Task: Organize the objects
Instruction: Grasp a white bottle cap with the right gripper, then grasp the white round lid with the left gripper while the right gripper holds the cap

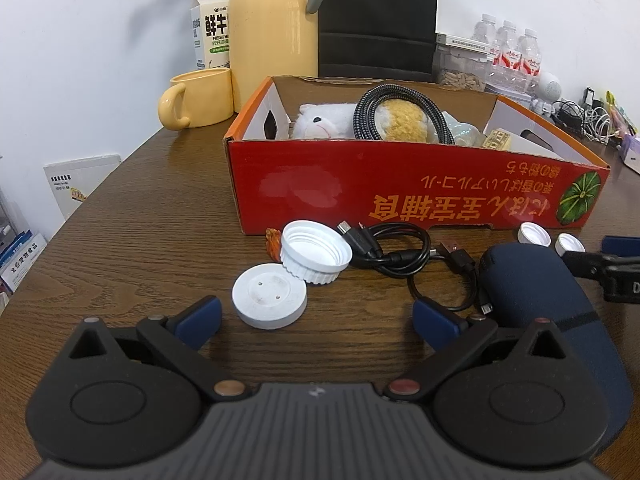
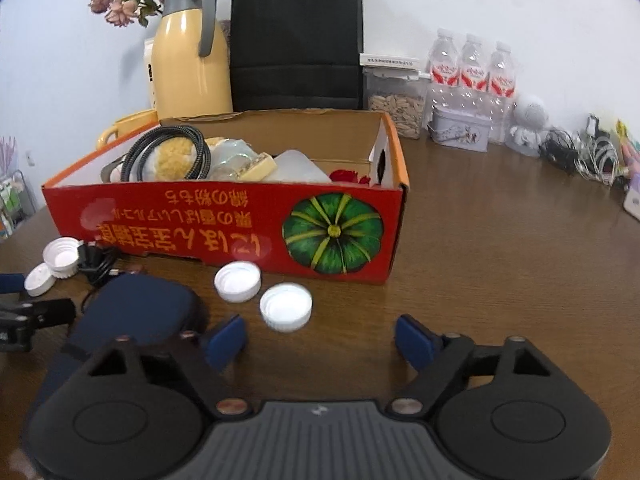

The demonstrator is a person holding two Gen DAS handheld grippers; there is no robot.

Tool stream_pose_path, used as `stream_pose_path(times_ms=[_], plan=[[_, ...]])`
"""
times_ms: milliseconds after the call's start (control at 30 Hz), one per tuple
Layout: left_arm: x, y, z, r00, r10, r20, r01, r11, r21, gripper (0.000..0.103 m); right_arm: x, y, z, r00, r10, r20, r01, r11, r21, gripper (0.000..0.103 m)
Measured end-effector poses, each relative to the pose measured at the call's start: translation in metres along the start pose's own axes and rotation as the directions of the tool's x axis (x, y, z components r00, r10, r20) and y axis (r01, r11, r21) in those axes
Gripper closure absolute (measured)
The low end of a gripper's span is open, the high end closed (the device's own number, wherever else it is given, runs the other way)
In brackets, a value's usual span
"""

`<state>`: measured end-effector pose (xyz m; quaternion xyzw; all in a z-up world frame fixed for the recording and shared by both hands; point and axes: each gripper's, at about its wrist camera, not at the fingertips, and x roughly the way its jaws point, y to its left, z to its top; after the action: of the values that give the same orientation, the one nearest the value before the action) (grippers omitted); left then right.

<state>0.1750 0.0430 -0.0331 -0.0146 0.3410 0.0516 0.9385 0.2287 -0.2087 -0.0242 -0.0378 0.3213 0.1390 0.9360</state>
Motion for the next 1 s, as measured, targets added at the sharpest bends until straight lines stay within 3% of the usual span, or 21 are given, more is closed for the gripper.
stream_pose_path(times_ms=[100,167,200,567,800,1000], plan=[[0.001,-0.001,0.001,1.0,0.006,0.0,-0.006,1.0,-0.005,0.0,0.003,0.004,0.003,1.0,0.025,0.01,-0.025,1.0,-0.018,0.048],[0.001,-0.002,0.002,1.0,0.011,0.0,-0.011,1.0,-0.009,0.0,0.001,0.008,0.002,0.999,0.038,0.019,-0.037,0.999,-0.03,0.073],[0.002,-0.002,0.002,1.0,0.012,0.0,-0.012,1.0,-0.01,0.0,0.0,0.008,0.002,0.999,0.041,0.02,-0.04,0.999,-0.033,0.075],[0.001,-0.002,0.002,1.0,0.009,0.004,-0.009,1.0,-0.011,0.0,-0.008,0.013,-0.001,0.998,0.044,0.043,-0.043,0.998,-0.037,0.075],[-0.027,0.003,-0.001,0.988,-0.018,0.152,0.018,1.0,0.0,0.0,-0.016,0.014,-0.003,0.996,0.046,0.073,-0.044,0.998,-0.038,0.075],[-0.031,0.021,-0.002,0.986,-0.013,0.168,0.013,1.0,-0.002,0.0,-0.018,0.014,-0.004,0.995,0.045,0.085,-0.042,0.998,-0.035,0.075]])
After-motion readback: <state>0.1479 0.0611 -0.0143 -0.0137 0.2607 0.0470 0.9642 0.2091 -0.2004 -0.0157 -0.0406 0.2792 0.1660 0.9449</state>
